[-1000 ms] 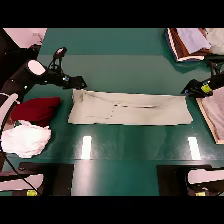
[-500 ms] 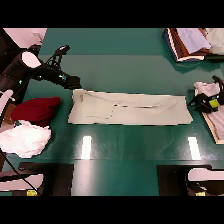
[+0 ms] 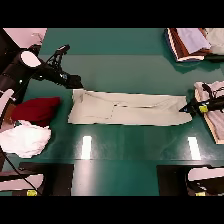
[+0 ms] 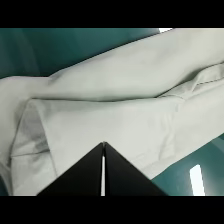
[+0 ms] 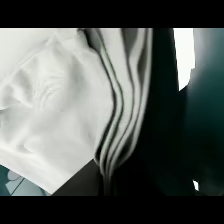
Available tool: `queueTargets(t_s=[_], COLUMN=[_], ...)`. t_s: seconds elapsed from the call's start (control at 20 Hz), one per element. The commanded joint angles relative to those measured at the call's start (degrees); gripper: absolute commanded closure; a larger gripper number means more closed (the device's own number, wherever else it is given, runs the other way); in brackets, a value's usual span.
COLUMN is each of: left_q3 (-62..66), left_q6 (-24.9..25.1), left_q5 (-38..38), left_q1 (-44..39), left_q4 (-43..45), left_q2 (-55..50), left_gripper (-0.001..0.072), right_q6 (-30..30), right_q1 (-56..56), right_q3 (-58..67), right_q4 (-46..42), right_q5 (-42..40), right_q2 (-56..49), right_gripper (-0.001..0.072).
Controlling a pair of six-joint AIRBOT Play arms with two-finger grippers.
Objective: Fold the shirts.
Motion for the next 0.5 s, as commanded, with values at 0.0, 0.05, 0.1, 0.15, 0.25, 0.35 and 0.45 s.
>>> queueTargets(t_s=[0.0,0.05,0.1,0.15,0.25,0.35,0.45], left_q3=[0.1,0.3,0.8,1.7,4.7,8.9,13.5], left_q6=[-0.1,-0.1,-0.1,-0.1,0.0,0.0,-0.1], left_q5=[1.5,2.8,3.7,4.4,5.9,7.6,8.1], left_q1=[-2.1,-4.0,-6.4,-9.2,-14.8,-19.7,-23.8], left_q4=[-3.3,-3.3,-3.3,-3.3,-3.4,-3.4,-3.5], left_q2=[-1.5,-2.3,-3.6,-5.2,-9.1,-13.9,-18.8], left_gripper=[0.0681,0.0681,0.0681,0.0681,0.0681,0.0681,0.0681], right_q6=[-2.2,-2.2,-2.2,-2.1,0.6,5.2,10.6], right_q1=[1.5,1.5,1.5,1.5,2.4,4.7,8.2], right_q3=[-0.1,-0.1,-0.1,0.1,2.6,7.4,12.3], right_q4=[0.6,0.7,0.7,0.7,0.7,0.7,1.0], right_q5=[-0.3,-0.1,0.6,1.7,5.4,9.3,10.6], right_q2=[0.9,1.9,3.4,5.0,8.0,10.5,13.0], right_gripper=[0.0694,0.0695,0.0696,0.0697,0.0697,0.0697,0.0697])
